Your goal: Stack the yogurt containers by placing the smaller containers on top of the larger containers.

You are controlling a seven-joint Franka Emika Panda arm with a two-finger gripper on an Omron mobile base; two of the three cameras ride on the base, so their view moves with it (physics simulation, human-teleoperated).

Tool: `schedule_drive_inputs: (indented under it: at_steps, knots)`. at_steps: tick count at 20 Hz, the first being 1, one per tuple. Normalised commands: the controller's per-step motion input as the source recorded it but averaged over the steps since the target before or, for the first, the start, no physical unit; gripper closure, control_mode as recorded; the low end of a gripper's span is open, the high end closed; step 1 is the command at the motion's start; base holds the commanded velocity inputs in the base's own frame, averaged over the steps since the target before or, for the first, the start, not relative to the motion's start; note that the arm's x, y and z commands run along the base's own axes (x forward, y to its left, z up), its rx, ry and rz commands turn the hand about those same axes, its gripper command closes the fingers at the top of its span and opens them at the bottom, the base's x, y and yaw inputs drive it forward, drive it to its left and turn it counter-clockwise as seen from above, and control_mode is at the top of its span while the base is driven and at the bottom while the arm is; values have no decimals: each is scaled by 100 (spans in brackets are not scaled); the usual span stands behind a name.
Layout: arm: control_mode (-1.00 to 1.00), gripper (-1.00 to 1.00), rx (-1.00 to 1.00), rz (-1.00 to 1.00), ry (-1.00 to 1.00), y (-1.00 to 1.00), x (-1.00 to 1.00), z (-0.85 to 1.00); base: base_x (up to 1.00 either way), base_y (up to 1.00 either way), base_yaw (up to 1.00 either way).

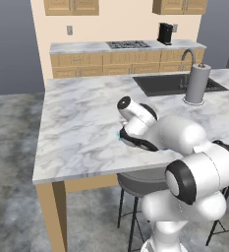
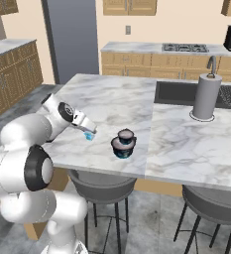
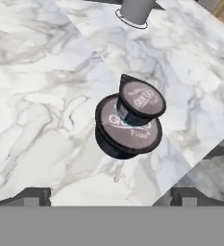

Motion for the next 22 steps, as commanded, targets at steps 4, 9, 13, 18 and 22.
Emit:
schedule_drive_inputs:
  at_steps: [4,9,13,18,22]
  knots:
    - [-100,-100,8,0,3,43,30,10,0,0,0]
    - [-100,-100,7,5,4,23,43,0,0,0,0]
    - [-100,-100,11,8,4,6,43,-4,0,0,0]
    - [-100,-100,9,11,2,6,37,-23,0,0,0]
    - [-100,-100,9,11,2,8,34,-29,0,0,0]
